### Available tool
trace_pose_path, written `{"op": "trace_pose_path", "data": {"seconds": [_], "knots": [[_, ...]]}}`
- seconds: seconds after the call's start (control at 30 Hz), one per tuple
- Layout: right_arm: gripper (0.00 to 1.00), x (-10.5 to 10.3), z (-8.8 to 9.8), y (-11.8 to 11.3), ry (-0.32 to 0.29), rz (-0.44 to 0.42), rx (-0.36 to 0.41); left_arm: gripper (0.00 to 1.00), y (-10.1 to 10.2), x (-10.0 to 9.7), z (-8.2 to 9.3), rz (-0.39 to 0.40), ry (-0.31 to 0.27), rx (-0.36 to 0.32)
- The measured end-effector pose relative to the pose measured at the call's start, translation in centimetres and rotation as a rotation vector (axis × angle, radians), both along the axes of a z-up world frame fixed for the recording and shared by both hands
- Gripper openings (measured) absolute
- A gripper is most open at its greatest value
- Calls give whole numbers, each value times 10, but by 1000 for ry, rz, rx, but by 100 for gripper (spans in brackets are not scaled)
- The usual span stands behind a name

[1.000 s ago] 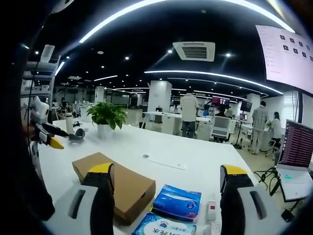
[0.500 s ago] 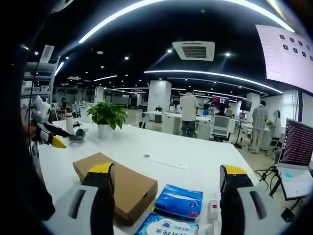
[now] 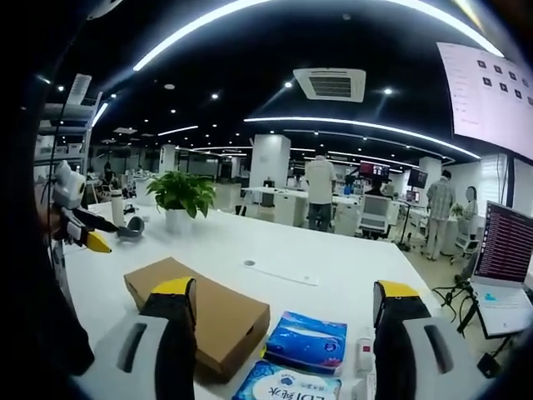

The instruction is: Operate the shoe box by opening the lid, removing the specified soft item, and placing it in the target area until the item is outside and the box remains undamaged.

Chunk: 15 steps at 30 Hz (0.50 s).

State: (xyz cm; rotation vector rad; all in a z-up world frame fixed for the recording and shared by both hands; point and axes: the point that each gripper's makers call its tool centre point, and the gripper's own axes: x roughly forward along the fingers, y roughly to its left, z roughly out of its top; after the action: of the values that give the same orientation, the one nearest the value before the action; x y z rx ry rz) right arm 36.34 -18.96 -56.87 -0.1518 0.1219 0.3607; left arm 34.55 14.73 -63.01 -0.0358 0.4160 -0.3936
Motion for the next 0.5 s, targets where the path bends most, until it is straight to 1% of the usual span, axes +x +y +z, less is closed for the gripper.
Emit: {"op": "trace_pose_path", "data": {"seconds": [0.17, 0.23, 0.37, 0.43, 0.5], "knots": [[88, -1, -2, 3, 1, 6, -8, 99, 3, -1, -1, 6, 0, -3], [88, -1, -5, 2, 11, 2, -5, 99, 5, -1, -2, 12, 4, -4], [88, -1, -3, 3, 5, 7, -8, 98, 6, 1, -4, 17, 12, 1], [88, 0, -3, 3, 4, 5, -8, 98, 4, 2, -2, 17, 8, -9], [88, 1, -1, 4, 1, 5, -5, 98, 4, 2, -1, 14, 3, -5]]}}
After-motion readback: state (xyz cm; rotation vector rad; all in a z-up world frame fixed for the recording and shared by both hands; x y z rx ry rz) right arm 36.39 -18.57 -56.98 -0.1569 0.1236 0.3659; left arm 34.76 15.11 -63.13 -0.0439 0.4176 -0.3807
